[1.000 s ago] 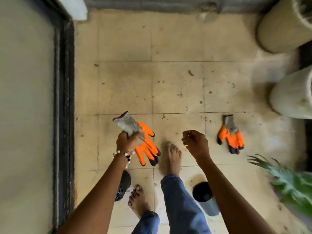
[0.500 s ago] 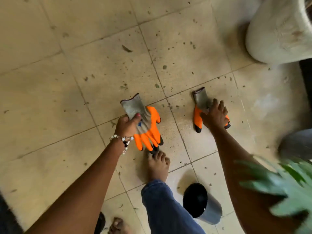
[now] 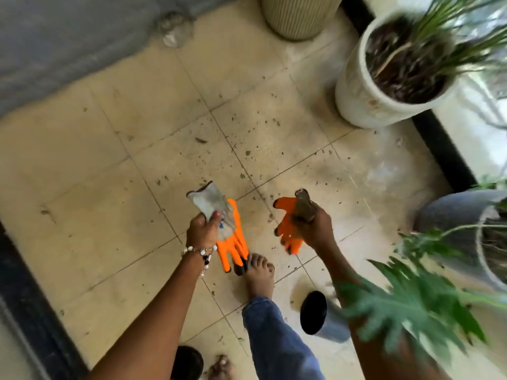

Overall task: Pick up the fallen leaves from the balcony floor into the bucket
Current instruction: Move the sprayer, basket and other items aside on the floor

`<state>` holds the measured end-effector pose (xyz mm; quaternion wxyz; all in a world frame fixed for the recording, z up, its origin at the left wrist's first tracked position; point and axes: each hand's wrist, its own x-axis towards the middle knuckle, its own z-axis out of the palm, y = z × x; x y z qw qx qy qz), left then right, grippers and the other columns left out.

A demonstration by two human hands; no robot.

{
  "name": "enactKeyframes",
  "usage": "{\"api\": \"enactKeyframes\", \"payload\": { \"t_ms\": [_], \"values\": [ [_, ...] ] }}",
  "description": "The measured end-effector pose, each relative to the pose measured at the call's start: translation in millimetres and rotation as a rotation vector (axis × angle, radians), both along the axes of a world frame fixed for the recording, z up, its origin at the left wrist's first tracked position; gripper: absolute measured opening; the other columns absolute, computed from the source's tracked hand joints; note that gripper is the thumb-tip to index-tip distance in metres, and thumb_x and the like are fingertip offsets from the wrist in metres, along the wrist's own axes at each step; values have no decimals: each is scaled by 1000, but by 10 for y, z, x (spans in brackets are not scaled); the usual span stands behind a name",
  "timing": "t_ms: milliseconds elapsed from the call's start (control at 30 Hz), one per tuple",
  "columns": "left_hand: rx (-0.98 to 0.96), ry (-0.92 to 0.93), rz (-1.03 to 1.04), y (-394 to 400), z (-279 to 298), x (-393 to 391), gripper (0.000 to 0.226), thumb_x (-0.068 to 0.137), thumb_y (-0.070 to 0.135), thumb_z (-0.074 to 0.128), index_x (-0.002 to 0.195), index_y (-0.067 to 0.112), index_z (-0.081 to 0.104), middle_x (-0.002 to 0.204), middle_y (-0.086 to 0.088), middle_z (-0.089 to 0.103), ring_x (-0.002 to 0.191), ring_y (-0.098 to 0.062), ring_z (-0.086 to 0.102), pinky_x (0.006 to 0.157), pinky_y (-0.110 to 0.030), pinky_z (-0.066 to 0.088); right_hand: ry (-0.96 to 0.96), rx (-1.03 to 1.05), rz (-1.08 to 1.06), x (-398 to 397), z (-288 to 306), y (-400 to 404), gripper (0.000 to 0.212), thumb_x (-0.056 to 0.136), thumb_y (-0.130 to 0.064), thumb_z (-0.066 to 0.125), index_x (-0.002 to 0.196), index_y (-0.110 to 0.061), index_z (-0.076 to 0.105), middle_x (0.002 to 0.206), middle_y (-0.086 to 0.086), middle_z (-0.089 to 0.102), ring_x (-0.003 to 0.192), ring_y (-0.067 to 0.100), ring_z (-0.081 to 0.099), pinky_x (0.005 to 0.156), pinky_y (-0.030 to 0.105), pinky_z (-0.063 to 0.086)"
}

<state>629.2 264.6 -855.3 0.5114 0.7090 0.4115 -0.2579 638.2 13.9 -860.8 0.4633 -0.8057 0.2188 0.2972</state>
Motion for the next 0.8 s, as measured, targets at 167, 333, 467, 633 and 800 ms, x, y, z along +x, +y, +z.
{"api": "enactKeyframes", "payload": {
  "t_ms": [167,333,467,633,800],
  "values": [
    [64,-127,-168,-21,1447,-121,47,88,44,57,97,0,69,98,-24,69,94,-35,64,71,-31,40,-168,225,-160,-243,1567,234,41,77,-28,64,97,7,65,70,15,67,53,21,58,52,37,49],
    [90,-279,-326,-100,3098,-519,31,100,30,51,111,6,66,101,-15,68,90,-27,61,70,-29,39,-276,225,-73,-893,3350,233,31,71,-41,79,84,-15,69,71,14,68,55,26,56,50,44,48],
    [-26,-329,-429,-465,4335,-989,33,101,31,48,115,6,64,103,-11,67,94,-23,62,81,-32,47,-366,437,-59,-1641,4726,-9,10,80,-17,78,81,-22,68,71,0,67,62,17,60,52,29,51],
    [-228,-248,-682,-1355,5578,-1812,50,101,42,36,73,8,60,73,-4,60,65,-7,55,47,-9,36,-436,440,-216,-2737,5541,-505,19,82,-10,75,97,-14,66,85,-7,67,79,8,61,71,26,50],
    [-403,-99,-935,-2411,5908,-2648,105,59,93,50,130,16,60,130,-8,61,118,-27,59,103,-41,46,-555,242,-539,-3897,5817,-1337,42,71,-19,84,108,-18,65,103,-3,71,91,8,65,83,33,53]
  ]
}}
